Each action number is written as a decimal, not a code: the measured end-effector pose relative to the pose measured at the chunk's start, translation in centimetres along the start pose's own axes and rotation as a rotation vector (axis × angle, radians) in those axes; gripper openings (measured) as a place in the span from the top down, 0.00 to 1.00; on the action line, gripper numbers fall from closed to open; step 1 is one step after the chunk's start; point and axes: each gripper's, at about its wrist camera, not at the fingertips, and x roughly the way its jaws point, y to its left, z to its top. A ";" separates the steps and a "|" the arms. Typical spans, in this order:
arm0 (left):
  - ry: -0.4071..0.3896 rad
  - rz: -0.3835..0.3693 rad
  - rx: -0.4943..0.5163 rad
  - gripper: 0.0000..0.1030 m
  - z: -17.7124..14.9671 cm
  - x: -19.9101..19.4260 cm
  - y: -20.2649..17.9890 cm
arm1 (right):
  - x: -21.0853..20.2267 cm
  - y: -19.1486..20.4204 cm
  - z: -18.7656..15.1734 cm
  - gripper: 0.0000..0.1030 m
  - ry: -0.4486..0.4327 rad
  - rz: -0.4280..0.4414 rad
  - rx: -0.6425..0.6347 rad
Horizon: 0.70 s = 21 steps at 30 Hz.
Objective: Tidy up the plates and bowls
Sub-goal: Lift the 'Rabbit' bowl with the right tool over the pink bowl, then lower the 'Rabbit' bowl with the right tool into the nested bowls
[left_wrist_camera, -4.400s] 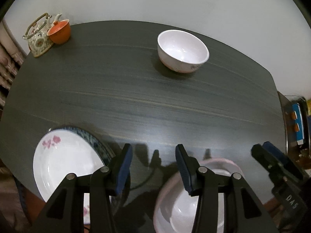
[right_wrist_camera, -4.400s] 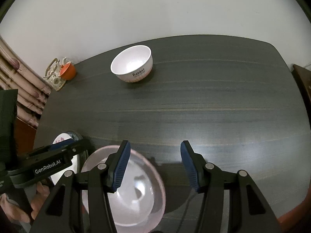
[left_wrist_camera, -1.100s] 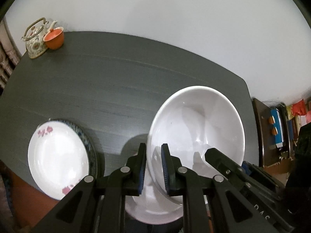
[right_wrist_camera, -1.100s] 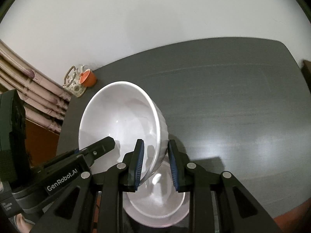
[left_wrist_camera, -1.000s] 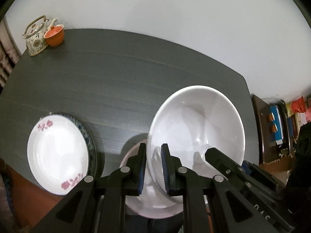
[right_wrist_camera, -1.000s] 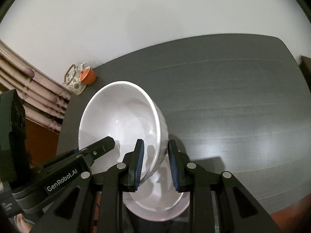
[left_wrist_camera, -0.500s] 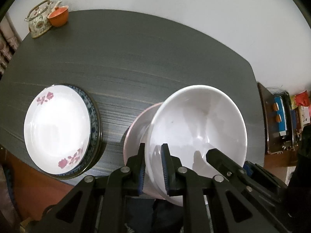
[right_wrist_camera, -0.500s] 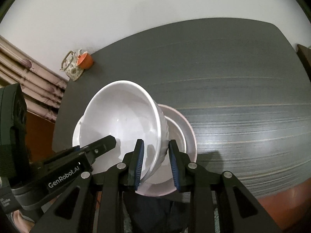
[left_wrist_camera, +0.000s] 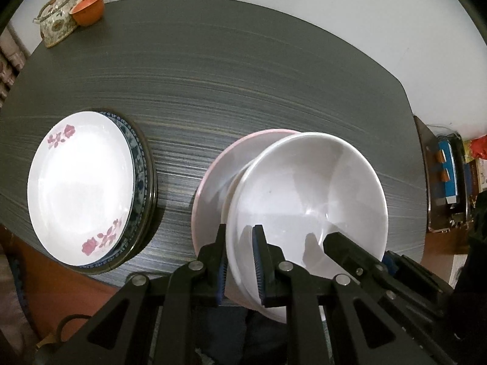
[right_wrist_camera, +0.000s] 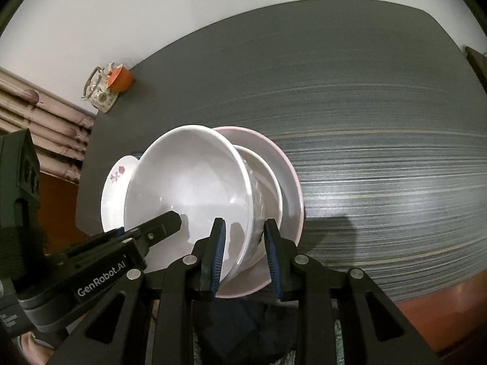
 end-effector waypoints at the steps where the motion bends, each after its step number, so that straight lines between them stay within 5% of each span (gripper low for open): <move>1: 0.000 0.002 0.000 0.85 0.0 0.1 -0.2 | 0.1 -0.1 0.0 0.75 0.002 0.000 0.003; 21: -0.035 0.090 0.057 0.85 -0.3 0.6 -2.0 | 0.0 -0.9 -0.2 0.75 0.015 0.005 -0.007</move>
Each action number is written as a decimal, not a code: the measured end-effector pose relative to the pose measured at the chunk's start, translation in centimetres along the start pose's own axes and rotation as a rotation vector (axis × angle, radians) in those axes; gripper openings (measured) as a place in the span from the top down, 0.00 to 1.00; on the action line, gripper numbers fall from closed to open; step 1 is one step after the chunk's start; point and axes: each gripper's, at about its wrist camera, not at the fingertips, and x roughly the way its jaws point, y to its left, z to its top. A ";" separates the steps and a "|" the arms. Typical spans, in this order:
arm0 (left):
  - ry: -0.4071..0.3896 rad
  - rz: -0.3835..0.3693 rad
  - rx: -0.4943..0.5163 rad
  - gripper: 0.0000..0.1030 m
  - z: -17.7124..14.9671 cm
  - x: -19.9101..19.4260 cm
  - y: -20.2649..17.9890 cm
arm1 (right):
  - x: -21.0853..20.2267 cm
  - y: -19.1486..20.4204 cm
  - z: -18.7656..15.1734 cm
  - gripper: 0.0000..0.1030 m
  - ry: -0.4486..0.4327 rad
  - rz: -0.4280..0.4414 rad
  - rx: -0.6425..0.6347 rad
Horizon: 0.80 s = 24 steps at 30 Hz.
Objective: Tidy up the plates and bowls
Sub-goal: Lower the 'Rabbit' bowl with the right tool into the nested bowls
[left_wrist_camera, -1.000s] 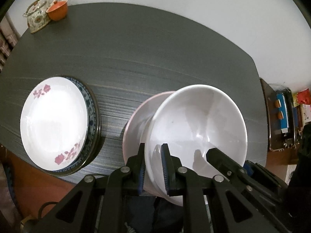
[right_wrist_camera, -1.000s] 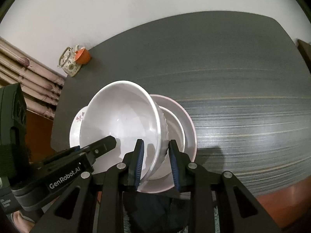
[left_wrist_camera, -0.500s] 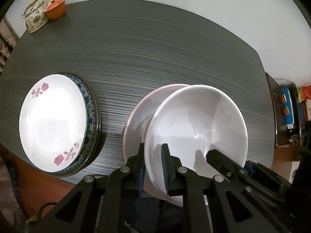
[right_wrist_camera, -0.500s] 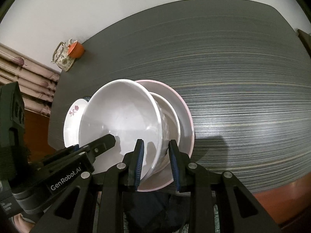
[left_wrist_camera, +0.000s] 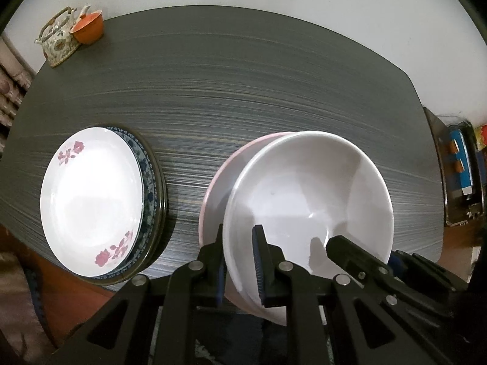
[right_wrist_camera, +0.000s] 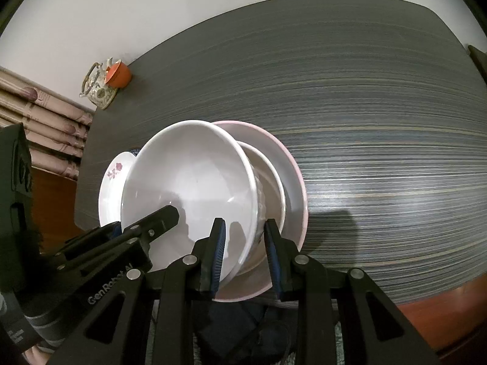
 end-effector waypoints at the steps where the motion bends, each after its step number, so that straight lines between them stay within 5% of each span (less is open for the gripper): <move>1: 0.005 0.001 0.000 0.85 0.0 0.1 0.0 | -0.1 0.0 0.0 0.74 0.000 -0.001 -0.001; 24: 0.022 0.004 0.004 0.85 0.6 0.9 -0.3 | -0.7 -0.4 -0.4 0.68 -0.029 -0.009 -0.002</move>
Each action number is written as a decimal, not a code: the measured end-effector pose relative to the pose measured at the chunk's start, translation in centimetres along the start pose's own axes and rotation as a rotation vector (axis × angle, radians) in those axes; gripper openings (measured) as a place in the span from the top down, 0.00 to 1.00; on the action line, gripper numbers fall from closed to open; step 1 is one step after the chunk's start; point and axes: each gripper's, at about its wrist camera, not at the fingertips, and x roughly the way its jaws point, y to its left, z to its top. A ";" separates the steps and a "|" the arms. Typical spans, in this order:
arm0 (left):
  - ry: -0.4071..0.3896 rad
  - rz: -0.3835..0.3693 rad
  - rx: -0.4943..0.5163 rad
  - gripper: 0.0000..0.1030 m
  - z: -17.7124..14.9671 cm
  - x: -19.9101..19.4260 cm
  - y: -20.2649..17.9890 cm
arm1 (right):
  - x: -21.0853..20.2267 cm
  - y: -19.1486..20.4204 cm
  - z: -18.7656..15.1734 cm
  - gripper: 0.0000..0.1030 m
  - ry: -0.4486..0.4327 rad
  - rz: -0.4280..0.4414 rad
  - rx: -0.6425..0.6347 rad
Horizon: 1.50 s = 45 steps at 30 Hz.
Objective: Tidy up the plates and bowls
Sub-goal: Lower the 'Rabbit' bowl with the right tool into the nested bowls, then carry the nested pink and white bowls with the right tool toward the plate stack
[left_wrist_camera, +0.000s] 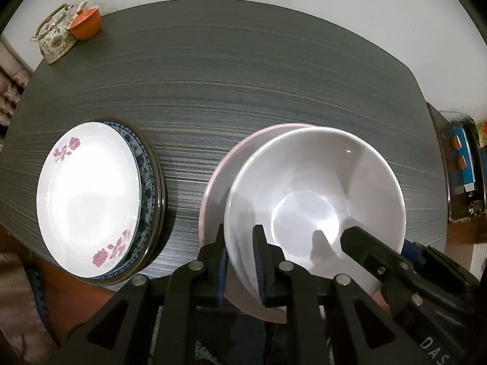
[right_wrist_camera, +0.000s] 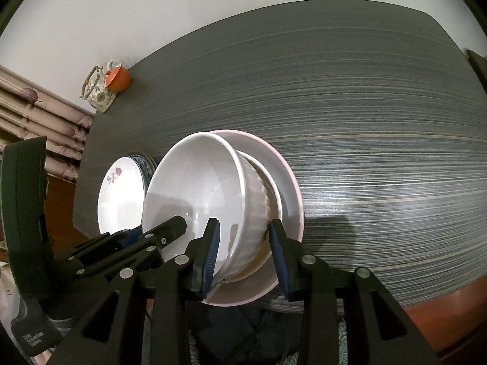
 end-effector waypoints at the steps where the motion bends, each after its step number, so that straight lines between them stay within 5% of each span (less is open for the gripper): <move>1: -0.004 0.002 0.001 0.85 0.0 0.0 0.1 | 0.0 0.0 0.0 0.68 0.000 0.000 -0.001; 11: -0.028 -0.001 0.013 0.84 -0.3 -0.7 0.2 | -0.1 -0.5 0.1 0.66 -0.002 0.001 0.006; 25: -0.091 0.021 0.015 0.66 -0.6 -2.5 0.4 | -0.7 -0.3 -0.2 0.63 -0.018 0.001 0.003; 45: -0.133 0.007 -0.061 0.64 -1.8 -5.7 5.4 | -3.1 -0.9 -0.7 0.60 -0.081 0.001 0.033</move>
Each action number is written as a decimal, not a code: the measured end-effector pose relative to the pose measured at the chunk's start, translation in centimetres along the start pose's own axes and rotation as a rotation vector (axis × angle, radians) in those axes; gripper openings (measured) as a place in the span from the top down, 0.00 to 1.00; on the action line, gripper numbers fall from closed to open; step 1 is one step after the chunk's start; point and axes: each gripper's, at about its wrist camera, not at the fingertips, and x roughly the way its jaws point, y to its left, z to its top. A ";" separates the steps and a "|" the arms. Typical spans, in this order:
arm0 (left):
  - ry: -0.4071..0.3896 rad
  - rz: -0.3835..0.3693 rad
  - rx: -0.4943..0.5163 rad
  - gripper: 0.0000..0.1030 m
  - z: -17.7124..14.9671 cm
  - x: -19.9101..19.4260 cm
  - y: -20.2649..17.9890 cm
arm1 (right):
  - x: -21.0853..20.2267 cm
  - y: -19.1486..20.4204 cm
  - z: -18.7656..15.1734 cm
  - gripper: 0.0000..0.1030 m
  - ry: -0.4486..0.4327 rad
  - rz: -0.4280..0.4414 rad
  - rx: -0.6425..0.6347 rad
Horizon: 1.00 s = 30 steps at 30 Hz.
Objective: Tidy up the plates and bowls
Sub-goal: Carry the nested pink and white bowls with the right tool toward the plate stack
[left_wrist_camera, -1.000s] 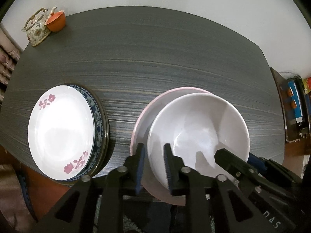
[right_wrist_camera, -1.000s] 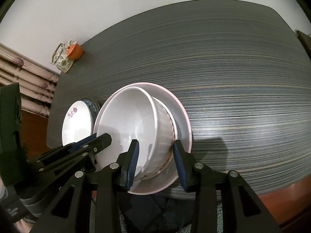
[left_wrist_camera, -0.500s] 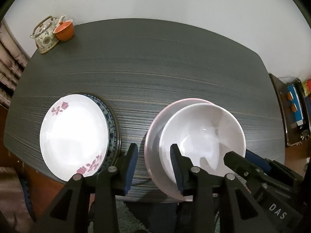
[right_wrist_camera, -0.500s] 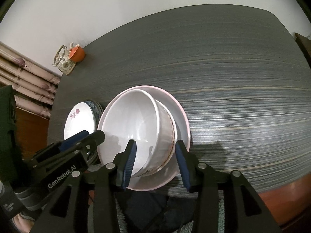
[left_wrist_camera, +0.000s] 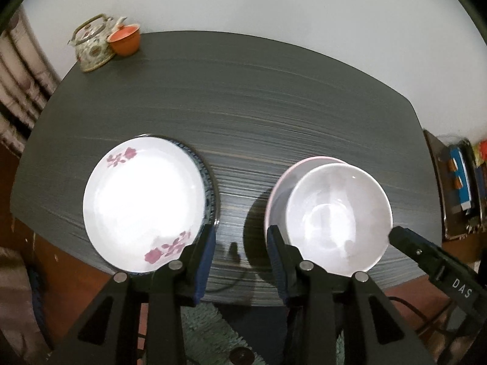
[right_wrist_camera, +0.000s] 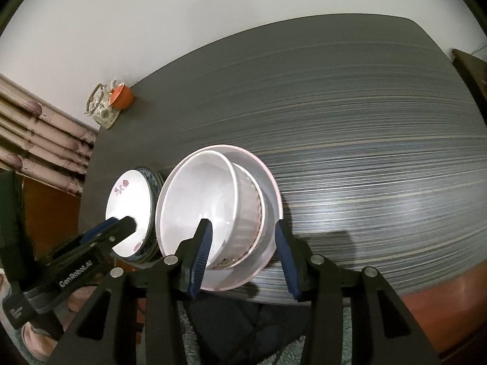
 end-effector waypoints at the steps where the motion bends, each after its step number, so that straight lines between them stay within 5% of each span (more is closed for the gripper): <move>1: 0.003 0.001 -0.014 0.62 0.0 0.0 0.4 | -0.1 -0.1 0.0 0.60 -0.001 -0.002 0.003; 30: 0.165 -0.075 -0.152 0.58 0.6 4.6 1.9 | 3.2 -3.0 -0.8 0.59 0.087 -0.084 0.057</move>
